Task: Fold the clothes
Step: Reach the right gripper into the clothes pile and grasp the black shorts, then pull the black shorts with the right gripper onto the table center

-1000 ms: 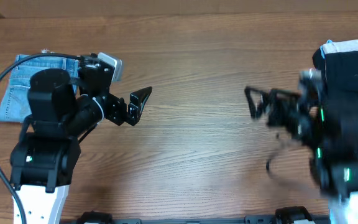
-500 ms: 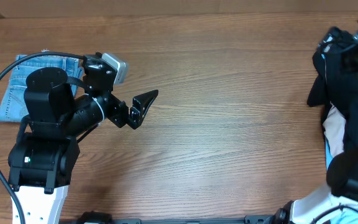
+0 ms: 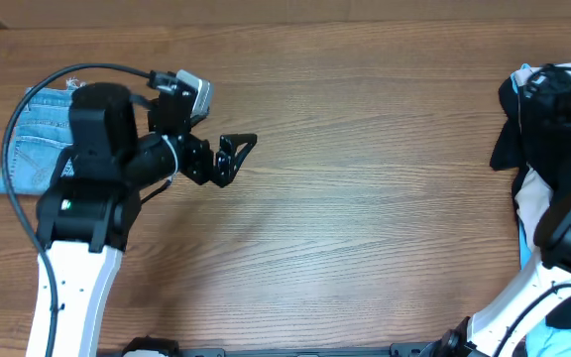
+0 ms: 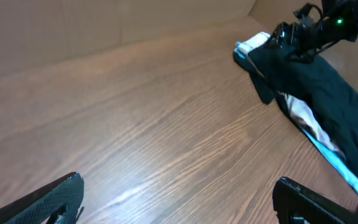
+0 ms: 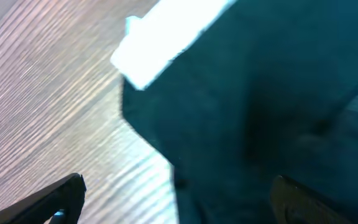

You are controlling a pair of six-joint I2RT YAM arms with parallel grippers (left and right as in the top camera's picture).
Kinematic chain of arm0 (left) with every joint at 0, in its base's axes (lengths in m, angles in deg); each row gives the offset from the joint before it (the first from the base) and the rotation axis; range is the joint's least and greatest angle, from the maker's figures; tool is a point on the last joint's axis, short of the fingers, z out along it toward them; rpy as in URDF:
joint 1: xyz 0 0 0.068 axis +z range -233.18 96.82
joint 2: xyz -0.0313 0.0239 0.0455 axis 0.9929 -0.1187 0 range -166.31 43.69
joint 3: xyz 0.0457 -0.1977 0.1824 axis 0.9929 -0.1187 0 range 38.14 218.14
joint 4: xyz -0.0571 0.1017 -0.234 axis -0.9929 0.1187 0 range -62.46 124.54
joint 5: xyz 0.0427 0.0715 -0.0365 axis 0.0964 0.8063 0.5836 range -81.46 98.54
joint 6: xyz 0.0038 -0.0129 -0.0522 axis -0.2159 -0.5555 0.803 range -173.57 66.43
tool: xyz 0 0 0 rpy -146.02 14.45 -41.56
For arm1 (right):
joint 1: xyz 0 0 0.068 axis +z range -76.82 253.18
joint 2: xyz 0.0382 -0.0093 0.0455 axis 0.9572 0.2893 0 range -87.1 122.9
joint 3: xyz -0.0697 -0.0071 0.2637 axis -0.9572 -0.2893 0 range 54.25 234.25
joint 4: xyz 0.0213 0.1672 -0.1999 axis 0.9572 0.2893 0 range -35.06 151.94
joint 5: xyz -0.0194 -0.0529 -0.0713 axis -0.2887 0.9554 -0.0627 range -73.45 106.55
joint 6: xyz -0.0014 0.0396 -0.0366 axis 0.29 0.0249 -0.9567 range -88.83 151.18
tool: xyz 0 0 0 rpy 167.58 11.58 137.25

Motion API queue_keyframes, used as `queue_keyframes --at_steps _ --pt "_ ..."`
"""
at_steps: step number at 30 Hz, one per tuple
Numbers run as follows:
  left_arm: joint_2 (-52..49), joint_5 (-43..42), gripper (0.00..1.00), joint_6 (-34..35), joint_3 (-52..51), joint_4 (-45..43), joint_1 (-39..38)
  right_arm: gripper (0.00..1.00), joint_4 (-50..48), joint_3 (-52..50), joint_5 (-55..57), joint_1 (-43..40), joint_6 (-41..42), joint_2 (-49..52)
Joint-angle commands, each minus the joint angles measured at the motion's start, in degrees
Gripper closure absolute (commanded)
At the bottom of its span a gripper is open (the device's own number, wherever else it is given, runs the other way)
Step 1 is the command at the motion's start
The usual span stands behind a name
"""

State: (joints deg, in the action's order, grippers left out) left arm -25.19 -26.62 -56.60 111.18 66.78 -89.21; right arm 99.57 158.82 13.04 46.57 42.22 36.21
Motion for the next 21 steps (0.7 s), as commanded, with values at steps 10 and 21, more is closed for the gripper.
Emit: queue_keyframes --at_steps 10,21 --pt "-3.76 -0.46 0.00 6.51 1.05 -0.13 -0.02 0.12 -4.31 1.14 17.57 3.69 1.64 7.98" --pt "-3.76 -0.44 0.01 6.51 1.05 -0.72 0.00 0.42 -4.52 1.14 17.64 1.55 4.00 7.98"
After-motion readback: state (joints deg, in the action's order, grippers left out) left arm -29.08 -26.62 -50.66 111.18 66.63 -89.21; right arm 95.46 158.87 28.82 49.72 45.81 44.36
